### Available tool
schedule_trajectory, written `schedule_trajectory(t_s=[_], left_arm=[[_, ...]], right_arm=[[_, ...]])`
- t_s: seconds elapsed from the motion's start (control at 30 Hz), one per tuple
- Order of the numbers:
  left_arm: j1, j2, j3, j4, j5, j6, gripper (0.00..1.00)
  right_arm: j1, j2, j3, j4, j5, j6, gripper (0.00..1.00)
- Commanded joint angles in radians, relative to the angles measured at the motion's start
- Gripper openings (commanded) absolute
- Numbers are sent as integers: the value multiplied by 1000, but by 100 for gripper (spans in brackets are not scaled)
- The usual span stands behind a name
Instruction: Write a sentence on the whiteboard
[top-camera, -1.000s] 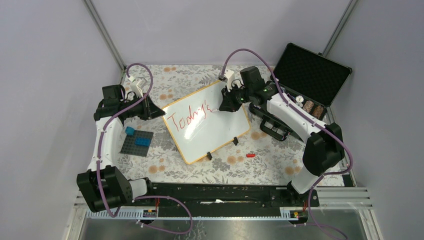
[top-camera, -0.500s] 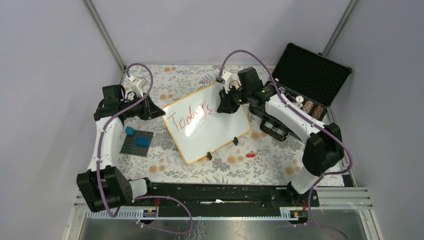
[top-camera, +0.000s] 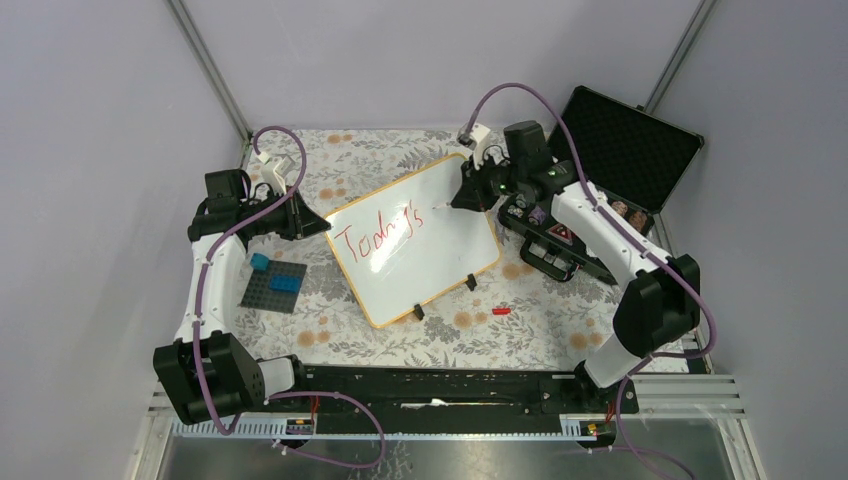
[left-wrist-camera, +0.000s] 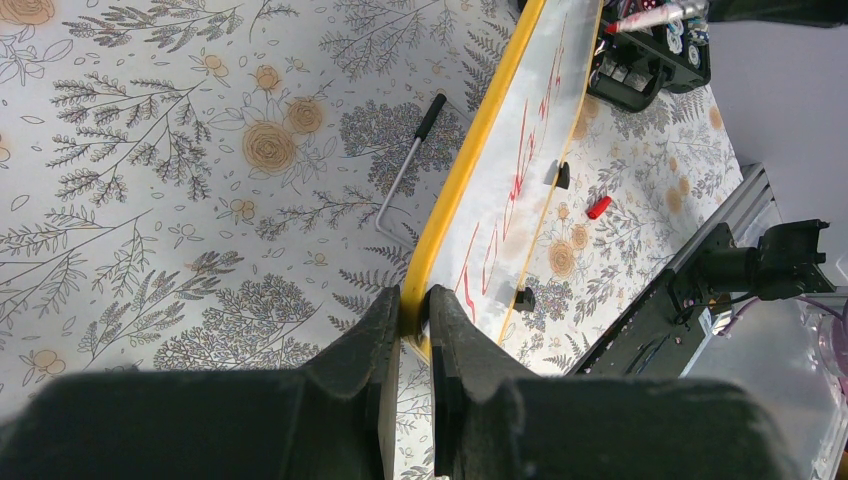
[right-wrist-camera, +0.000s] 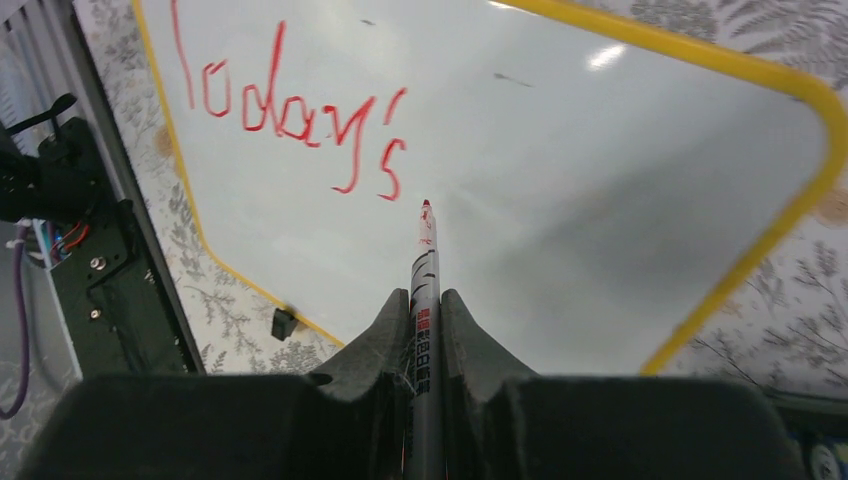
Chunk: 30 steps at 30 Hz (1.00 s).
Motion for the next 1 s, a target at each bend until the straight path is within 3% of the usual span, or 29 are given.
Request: schedule_trajectory(t_s=[0.0,0.47,0.97], left_arm=[[-20,-7,-11,6,-28,22,0],[-20,-9,-9,6,-28,22,0],[-20,-2,-9,5,-27,23,0]], right_arm=[[-32,-20,44,15,27,-2,0],[-34,28,80,48,130,32,0],[-31,64,118,45,106,53,0]])
